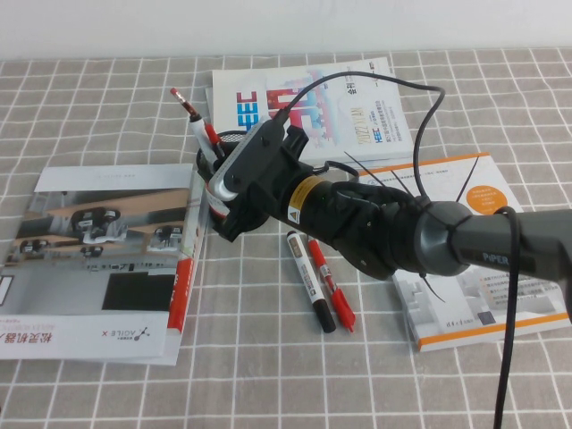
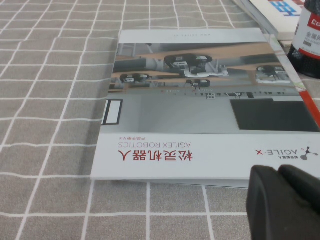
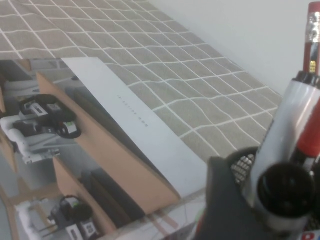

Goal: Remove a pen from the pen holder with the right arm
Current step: 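Take a marker out of the pen holder and lay it on the table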

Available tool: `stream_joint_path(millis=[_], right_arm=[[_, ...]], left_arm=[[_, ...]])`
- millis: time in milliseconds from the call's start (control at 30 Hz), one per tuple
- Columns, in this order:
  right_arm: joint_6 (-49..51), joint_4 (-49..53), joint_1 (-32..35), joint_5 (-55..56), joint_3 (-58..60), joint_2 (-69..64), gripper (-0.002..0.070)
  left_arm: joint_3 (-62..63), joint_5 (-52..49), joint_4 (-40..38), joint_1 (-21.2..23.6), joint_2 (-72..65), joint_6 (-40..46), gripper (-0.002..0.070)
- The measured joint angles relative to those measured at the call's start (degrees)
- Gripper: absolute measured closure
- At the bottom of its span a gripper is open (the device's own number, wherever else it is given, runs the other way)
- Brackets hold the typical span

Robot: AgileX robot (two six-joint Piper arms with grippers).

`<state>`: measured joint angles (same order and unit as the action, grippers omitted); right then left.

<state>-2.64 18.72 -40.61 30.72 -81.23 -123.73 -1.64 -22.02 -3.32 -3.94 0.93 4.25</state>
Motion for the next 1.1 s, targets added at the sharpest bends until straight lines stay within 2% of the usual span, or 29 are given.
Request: stream_joint_path(millis=[533, 1100], right_arm=[[-0.4, 0.0, 0.1, 0.9, -0.2, 0.0, 0.0588], [-0.2, 0.6, 0.1, -0.9, -0.2, 3.8, 0.0590]], left_arm=[[0.0, 0.0, 0.0, 0.0, 0.0, 0.0, 0.0678], [0.0, 0.0, 0.0, 0.0, 0.0, 0.0, 0.0678]])
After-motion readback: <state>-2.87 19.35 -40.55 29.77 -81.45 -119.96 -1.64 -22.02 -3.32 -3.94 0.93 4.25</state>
